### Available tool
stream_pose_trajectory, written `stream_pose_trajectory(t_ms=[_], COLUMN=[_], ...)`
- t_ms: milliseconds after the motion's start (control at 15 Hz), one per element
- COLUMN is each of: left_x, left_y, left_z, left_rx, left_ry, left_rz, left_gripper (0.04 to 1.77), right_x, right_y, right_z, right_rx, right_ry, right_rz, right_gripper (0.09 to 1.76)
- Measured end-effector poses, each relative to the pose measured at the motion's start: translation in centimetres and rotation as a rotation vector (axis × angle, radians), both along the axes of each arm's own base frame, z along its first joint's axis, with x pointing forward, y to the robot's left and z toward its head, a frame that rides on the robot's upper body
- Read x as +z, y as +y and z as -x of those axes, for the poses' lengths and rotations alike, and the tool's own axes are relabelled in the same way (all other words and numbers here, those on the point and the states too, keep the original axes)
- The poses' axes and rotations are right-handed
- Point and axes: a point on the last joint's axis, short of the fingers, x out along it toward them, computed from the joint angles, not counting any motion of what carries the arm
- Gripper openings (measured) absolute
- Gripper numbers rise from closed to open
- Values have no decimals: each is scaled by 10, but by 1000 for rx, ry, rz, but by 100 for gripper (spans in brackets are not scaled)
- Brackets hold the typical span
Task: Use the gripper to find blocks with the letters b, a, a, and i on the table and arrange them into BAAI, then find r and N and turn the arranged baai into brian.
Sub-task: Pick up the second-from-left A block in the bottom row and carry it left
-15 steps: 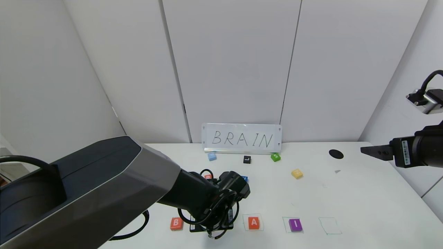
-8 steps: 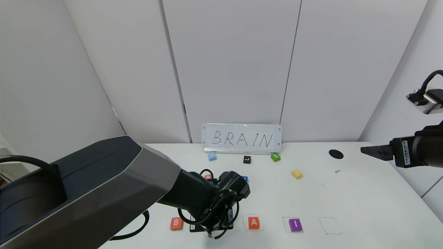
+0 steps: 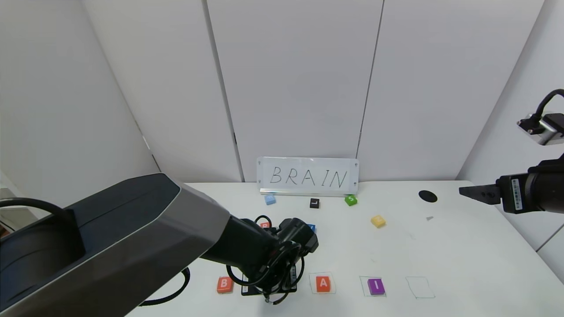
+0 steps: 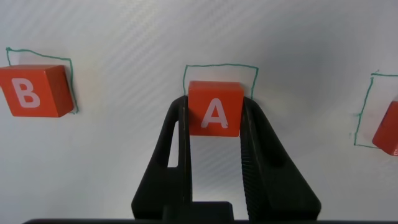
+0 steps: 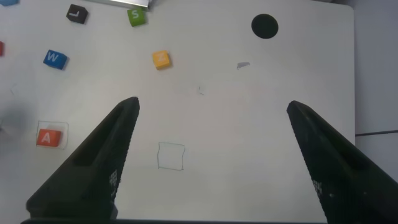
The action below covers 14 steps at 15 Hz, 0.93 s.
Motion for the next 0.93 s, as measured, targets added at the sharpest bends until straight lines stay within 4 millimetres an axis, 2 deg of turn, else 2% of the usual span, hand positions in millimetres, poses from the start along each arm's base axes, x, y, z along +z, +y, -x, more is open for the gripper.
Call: stream_pose_trajectory(t_ms=[333, 800, 933], left_x=[35, 46, 59], left_y=[8, 11, 34], left_z=[4, 5, -6], left_rx=[-14, -33, -79], left_ry=[-42, -57, -63], left_rz=[34, 40, -2], left_gripper=[51, 51, 51], right_x=[-1, -1, -1], right_y=[4, 4, 4], right_z=[2, 3, 4], right_rx=[17, 18, 20], right_ry=[3, 4, 4], right_rz=[1, 2, 2], right_gripper=[171, 171, 171])
